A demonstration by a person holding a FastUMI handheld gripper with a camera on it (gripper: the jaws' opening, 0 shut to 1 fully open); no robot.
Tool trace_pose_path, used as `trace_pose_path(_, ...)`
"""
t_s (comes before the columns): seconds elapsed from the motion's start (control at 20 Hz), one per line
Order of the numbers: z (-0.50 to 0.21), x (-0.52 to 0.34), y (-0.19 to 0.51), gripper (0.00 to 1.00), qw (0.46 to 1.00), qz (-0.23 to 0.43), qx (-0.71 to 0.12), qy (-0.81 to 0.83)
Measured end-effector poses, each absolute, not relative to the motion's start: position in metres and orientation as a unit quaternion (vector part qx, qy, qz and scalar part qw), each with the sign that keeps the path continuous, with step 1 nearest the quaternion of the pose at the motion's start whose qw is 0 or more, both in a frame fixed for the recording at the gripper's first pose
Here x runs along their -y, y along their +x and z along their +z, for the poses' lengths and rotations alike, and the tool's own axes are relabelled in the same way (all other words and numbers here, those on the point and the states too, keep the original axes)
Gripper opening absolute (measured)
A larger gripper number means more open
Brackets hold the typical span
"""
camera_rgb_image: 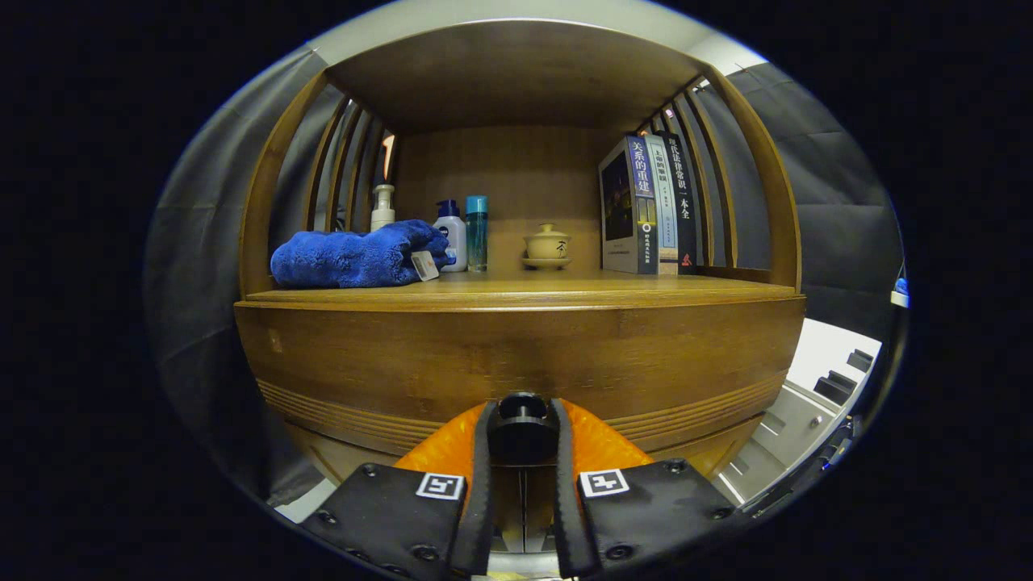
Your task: Pull open the drawer, take out the items inside it, and place them on the countertop above the cabinet.
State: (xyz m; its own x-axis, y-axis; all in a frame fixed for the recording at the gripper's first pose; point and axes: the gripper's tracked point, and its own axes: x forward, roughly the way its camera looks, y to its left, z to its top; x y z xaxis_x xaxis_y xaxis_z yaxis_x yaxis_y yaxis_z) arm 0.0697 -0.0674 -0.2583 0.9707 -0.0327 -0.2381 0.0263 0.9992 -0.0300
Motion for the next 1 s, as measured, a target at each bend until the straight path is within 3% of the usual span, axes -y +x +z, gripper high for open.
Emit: trace_pose_path(1.0,-0.249,0.067,-0.013,0.39,0.991,-0.006,-0.133,-0.006)
